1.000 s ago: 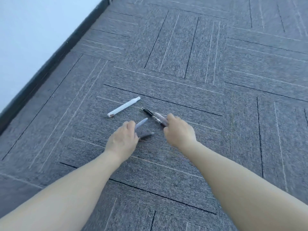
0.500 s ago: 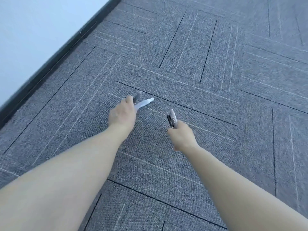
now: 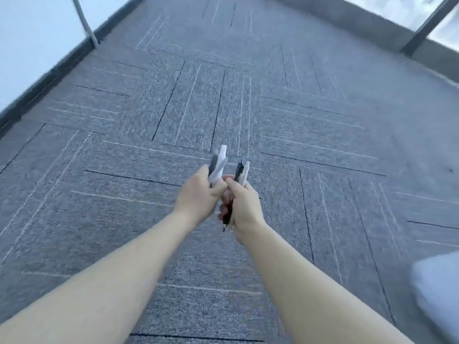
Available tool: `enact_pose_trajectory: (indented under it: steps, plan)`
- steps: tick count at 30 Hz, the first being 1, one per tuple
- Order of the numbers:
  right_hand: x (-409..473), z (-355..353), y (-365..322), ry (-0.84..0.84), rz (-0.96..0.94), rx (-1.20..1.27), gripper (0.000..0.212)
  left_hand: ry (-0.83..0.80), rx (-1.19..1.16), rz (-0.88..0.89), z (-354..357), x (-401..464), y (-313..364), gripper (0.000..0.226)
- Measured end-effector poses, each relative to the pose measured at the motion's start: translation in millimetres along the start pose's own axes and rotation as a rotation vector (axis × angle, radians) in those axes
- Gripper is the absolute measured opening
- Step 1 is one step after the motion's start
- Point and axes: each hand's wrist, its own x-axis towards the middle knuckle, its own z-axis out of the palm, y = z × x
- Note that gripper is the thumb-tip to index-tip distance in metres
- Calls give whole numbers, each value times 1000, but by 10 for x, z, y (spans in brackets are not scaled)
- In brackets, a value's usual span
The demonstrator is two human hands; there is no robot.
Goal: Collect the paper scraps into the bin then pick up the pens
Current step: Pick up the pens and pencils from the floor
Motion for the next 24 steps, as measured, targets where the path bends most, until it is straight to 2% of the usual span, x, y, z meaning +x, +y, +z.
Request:
enact_pose_trajectory:
  steps: [5, 7, 11, 20, 22, 24]
  plan:
    - [-657, -577, -1490, -8, -277, 20, 25, 75, -304, 183, -118, -3, 1673, 26]
    - [-997, -780, -2086, 39, -363, 22, 30, 98, -380, 216, -194, -61, 2424, 24]
    - [-1771, -1206, -3209, 165, -499, 85, 26, 40, -496, 306, -346, -232, 3953, 25]
    - [-3940, -2422, -5431, 595, -726, 300, 25, -404, -723, 571, -619, -1233, 7275, 32]
    - [-4582, -2730, -5779, 685, -775, 386, 22, -550, -730, 606, -652, -1626, 7941, 43]
    - [-5166, -2946, -5976, 772, -819, 459, 21, -664, -719, 650, -664, -2042, 8420, 39]
